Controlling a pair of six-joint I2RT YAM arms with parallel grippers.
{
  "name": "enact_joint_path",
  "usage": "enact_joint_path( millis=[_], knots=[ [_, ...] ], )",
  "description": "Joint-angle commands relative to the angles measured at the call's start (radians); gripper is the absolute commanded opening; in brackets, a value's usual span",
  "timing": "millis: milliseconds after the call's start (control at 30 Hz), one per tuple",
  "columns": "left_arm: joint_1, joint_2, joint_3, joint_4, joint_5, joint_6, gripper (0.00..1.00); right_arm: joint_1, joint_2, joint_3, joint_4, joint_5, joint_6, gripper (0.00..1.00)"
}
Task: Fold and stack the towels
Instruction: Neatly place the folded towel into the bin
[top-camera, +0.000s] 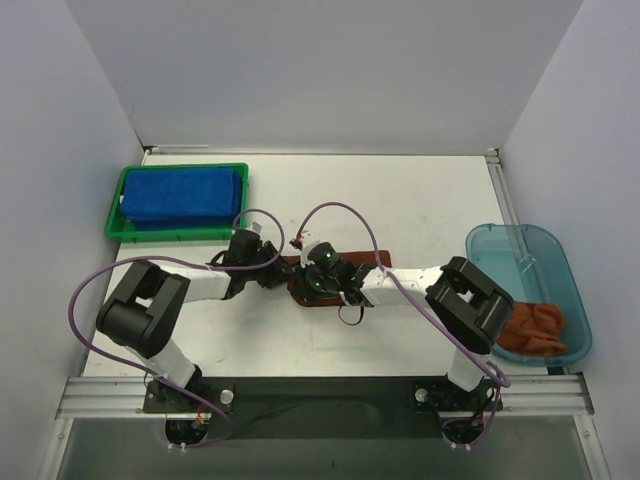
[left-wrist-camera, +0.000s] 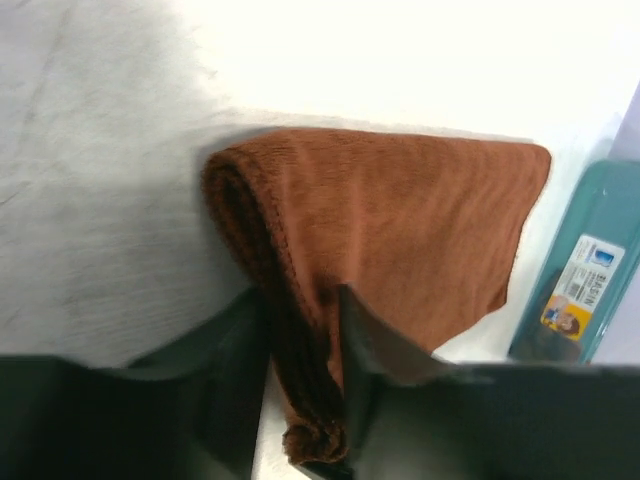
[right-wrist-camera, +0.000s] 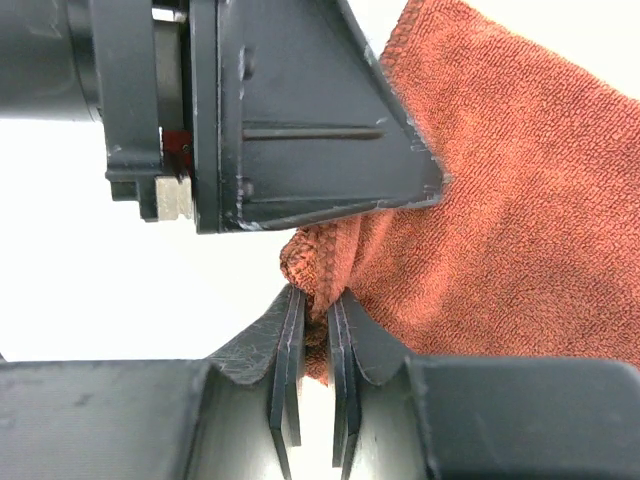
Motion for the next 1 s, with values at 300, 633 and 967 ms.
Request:
enact_joint_path(
  millis=[300,633,967],
  knots=[
    [-0.003,0.003,0.039,-0.081,-0.022,0.161,0.00,-0.014,-0.101,-0.029,-0.002,0.005,0.003,0.57],
    [0.084,0.028,0.416,-0.454,-0.054,0.434,0.00,-0.042,-0.376,-0.089,-0.395,0.290,-0.040,0.79],
    [0.302,0.186,1.040,-0.890,-0.073,0.714,0.00,-0.053,-0.555,-0.126,-0.606,0.347,-0.028,0.99]
  ],
)
